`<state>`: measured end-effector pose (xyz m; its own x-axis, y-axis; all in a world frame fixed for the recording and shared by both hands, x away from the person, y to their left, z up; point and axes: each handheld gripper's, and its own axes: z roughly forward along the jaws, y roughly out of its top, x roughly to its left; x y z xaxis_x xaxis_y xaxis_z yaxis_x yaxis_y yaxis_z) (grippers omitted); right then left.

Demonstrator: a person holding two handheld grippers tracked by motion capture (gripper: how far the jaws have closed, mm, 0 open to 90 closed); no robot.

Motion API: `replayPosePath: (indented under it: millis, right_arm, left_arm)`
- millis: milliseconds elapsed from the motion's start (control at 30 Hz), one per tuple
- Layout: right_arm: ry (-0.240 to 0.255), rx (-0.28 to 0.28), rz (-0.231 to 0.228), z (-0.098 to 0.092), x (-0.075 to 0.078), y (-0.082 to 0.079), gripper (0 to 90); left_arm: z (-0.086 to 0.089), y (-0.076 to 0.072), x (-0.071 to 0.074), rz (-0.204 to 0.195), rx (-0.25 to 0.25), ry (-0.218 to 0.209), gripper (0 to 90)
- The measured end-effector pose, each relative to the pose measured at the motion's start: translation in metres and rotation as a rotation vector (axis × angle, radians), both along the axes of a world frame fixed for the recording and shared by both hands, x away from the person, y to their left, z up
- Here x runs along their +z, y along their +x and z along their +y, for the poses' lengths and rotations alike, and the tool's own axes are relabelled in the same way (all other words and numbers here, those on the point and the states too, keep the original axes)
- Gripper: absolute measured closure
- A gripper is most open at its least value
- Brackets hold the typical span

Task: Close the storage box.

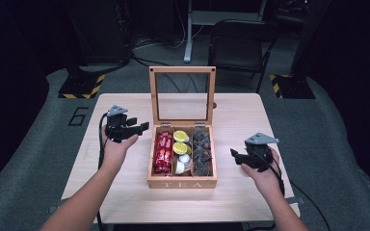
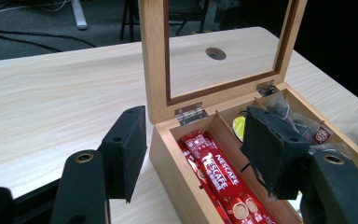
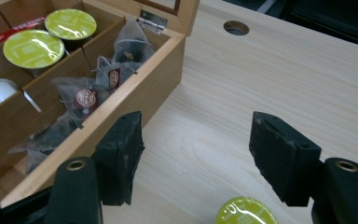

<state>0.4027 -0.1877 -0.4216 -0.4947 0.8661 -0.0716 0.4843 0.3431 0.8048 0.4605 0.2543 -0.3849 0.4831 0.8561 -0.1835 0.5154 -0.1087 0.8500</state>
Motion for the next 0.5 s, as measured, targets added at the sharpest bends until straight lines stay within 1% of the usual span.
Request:
replayPosePath:
  millis: [33,200,300,367,400,500]
  right_arm:
    - [0.008,-0.002,0.006,0.001,0.002,0.002,34.1]
    - [0.005,0.033,0.012,0.007,0.015,0.010,34.1]
    - [0.027,0.052,0.015,0.012,0.023,0.014,34.1]
    - [0.046,0.057,0.036,0.015,0.026,0.018,34.1]
    - [0.049,0.063,0.038,0.017,0.028,0.020,34.0]
    - [0.051,0.071,0.041,0.024,0.034,0.025,34.1]
  left_arm:
    - [0.000,0.000,0.000,0.000,0.001,0.000,39.9]
    - [0.001,0.000,0.000,0.003,0.010,-0.003,39.9]
    - [0.001,0.001,0.001,0.000,0.006,-0.001,40.0]
    - [0.001,0.001,0.002,-0.006,0.003,0.004,39.9]
    - [0.000,0.001,0.002,-0.006,0.006,-0.002,39.9]
    - [0.001,0.001,0.003,-0.005,0.001,0.002,39.9]
